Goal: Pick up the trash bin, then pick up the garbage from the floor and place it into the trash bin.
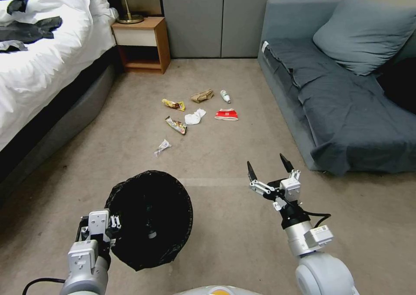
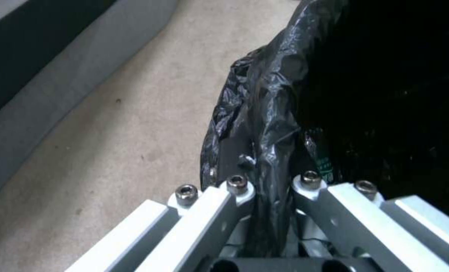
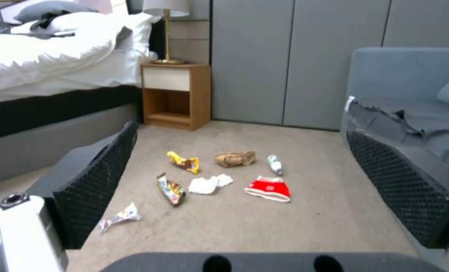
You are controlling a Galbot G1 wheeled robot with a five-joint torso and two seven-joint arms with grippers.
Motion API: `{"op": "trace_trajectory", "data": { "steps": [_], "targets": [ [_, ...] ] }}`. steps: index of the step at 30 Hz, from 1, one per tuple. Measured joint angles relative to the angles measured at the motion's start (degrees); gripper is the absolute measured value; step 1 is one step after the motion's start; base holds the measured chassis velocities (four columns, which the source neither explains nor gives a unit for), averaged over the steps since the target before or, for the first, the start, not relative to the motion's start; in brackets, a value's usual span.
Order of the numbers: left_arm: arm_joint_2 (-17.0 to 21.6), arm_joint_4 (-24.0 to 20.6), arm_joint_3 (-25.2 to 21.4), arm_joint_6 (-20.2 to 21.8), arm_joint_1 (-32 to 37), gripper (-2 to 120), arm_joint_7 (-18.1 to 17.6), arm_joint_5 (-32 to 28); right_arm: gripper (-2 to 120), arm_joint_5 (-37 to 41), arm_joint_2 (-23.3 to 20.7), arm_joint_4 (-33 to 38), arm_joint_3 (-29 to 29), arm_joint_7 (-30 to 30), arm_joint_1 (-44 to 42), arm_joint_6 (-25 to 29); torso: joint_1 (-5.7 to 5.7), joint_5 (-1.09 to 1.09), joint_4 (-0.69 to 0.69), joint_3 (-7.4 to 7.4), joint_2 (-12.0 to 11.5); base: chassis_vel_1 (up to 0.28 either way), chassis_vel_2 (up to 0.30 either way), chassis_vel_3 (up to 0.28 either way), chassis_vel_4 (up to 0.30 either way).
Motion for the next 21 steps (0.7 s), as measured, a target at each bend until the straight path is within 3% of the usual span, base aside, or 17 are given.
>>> {"op": "trace_trajectory", "data": {
  "steps": [14,21],
  "targets": [
    [-0.3,-0.3,-1.1,-0.5,0.6,1,0.2,-0.2,100,-0.2,0.0,0.5,-0.2,-0.3,0.2,-0.5,0.0,0.0,0.0,0.0,0.0,0.0,0.0,0.0,0.0],
    [-0.1,-0.3,-1.6,-0.5,0.5,1,0.3,-0.5,100,-0.5,0.2,1.1,-0.1,-0.3,-0.1,-0.8,0.0,0.01,0.0,0.0,0.0,-0.143,0.133,0.124,-0.116]
  ]
}}
